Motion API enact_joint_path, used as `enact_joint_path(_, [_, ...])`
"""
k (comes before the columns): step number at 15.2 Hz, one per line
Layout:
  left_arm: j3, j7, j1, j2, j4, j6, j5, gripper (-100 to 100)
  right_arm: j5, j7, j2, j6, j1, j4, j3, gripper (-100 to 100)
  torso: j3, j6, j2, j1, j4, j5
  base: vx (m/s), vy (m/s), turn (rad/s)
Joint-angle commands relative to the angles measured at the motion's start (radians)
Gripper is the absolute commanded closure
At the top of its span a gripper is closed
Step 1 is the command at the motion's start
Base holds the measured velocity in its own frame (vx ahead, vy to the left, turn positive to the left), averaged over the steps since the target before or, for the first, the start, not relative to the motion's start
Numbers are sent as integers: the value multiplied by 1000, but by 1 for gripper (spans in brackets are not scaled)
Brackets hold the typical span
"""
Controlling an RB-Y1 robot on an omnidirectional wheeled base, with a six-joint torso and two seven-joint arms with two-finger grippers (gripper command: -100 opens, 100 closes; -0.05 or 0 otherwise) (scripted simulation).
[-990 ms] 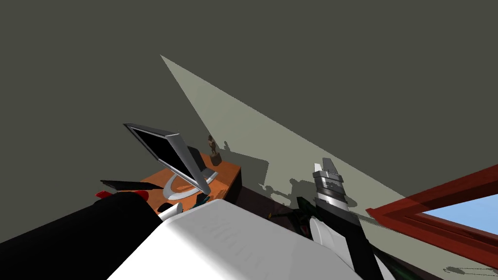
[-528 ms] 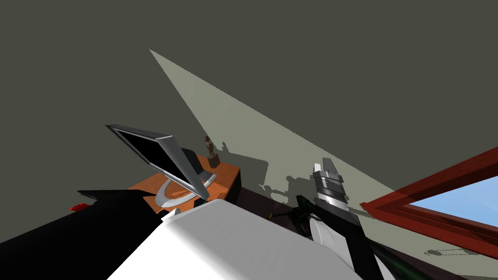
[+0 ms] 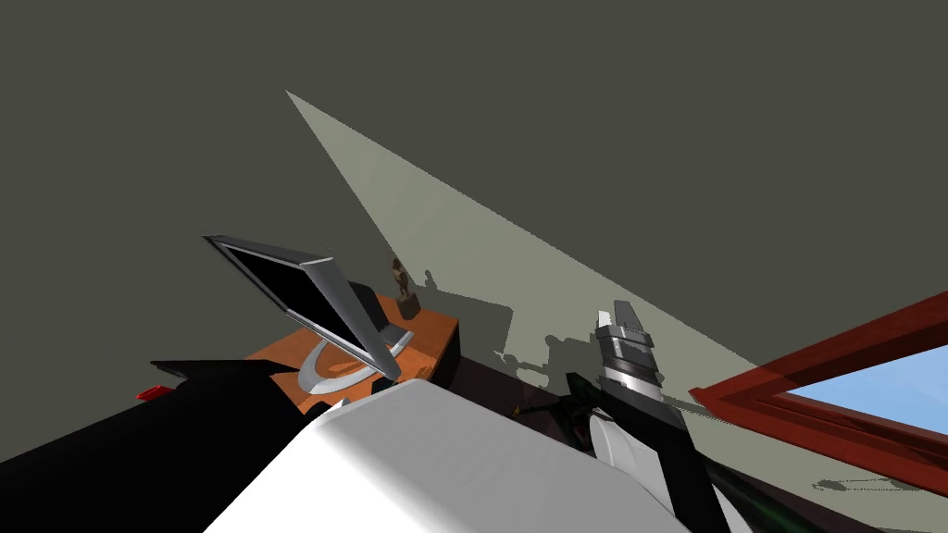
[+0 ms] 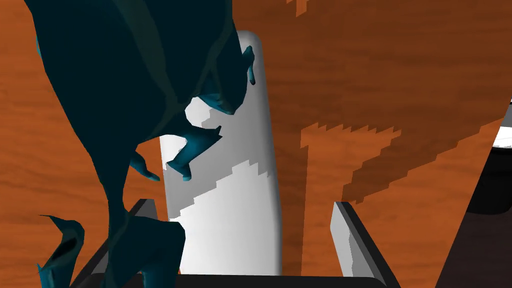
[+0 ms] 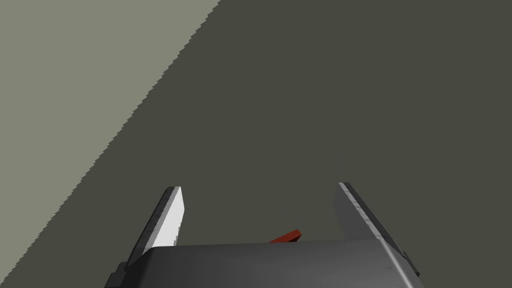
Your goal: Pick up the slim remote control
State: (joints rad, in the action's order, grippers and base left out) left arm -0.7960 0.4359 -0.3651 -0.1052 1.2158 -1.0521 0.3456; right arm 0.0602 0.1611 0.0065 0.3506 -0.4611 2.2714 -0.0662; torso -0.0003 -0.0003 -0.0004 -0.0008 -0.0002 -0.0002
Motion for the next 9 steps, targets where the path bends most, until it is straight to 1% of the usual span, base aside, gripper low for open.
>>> enact_joint_path(1, [0,0,0,0,0,0,0,100,0,0,0,0,0,0,0,0,0,0,0,0,0,0,0,6,-1])
enact_joint_path(5, [-1,1,0,0,1,0,0,100,0,0,0,0,0,0,0,0,0,0,0,0,0,1,0,2,0])
enact_joint_path(6, [-12,2,-8,-5,31,-33,7,100,0,0,0,0,0,0,0,0,0,0,0,0,0,1,0,0,0])
enact_joint_path(8, [-18,3,-14,-8,49,-53,10,100,0,0,0,0,0,0,0,0,0,0,0,0,0,-1,0,0,0])
enact_joint_path(9, [-25,4,-19,-10,68,-72,14,100,0,0,0,0,0,0,0,0,0,0,0,0,0,-1,6,-20,-44])
